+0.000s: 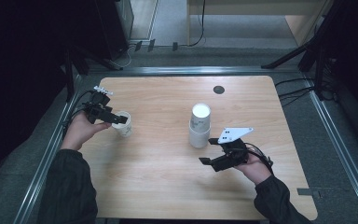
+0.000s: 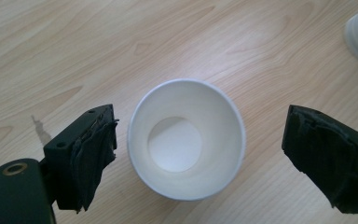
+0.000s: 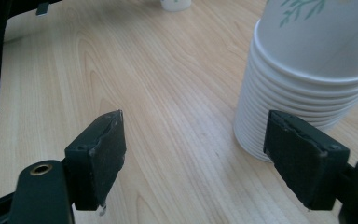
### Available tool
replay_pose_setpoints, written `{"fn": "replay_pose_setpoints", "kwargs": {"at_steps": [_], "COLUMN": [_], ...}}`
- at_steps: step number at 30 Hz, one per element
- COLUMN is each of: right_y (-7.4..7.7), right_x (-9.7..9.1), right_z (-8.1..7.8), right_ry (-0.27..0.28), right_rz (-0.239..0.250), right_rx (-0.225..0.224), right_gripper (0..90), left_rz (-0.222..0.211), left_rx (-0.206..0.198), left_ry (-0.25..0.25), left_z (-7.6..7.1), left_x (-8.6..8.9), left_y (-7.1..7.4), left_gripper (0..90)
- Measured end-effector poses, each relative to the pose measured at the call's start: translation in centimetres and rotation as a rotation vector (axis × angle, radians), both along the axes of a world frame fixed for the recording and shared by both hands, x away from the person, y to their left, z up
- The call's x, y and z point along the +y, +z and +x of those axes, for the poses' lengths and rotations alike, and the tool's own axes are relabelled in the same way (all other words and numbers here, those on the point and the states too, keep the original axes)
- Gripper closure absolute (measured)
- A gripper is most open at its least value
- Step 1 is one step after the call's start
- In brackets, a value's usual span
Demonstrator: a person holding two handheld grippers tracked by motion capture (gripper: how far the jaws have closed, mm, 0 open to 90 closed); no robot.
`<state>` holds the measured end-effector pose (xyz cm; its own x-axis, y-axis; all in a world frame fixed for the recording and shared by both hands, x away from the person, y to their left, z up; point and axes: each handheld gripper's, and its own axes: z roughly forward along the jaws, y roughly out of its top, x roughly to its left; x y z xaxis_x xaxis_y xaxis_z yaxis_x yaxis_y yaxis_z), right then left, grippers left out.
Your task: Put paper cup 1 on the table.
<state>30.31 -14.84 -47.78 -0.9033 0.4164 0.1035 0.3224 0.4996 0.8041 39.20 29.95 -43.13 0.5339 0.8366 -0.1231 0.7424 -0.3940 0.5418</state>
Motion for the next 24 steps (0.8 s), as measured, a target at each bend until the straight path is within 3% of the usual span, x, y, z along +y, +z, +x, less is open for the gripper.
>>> {"fn": "replay_pose_setpoints", "kwargs": {"at_steps": [3, 8, 10, 14, 17, 21, 24], "right_y": [0.2, 0.5, 0.6, 0.8, 1.0, 1.3, 1.6], "right_x": [-0.3, -1.1, -1.3, -1.7, -1.9, -1.8, -2.2], "right_z": [0.1, 0.1, 0.0, 0.1, 0.3, 0.2, 0.4], "right_ry": [-0.013, -0.024, -0.023, -0.054, -0.044, -0.075, -0.071], "right_rz": [0.011, 0.029, 0.009, -0.031, -0.039, -0.061, -0.027], "right_rx": [-0.005, -0.007, -0.036, -0.074, -0.036, -0.04, -0.022], "right_gripper": [20.4, 19.2, 18.8, 17.3, 12.6, 12.2, 12.4], "left_rz": [-0.01, -0.068, -0.107, -0.135, -0.15, -0.148, -0.148], "left_rx": [-0.024, -0.048, -0.043, -0.052, -0.06, -0.067, -0.075], "left_ry": [-0.01, -0.062, -0.095, -0.147, -0.167, -0.184, -0.197], "left_z": [-0.5, -1.4, -1.8, -2.5, -3.0, -3.5, -3.8], "left_x": [-0.5, -1.7, -2.4, -3.6, -4.4, -5.4, -6.2], "left_y": [0.7, 1.8, 2.1, 2.6, 2.8, 2.8, 2.7], "left_gripper": [10.2, 11.4, 11.9, 12.4, 12.5, 12.8, 12.8]}}
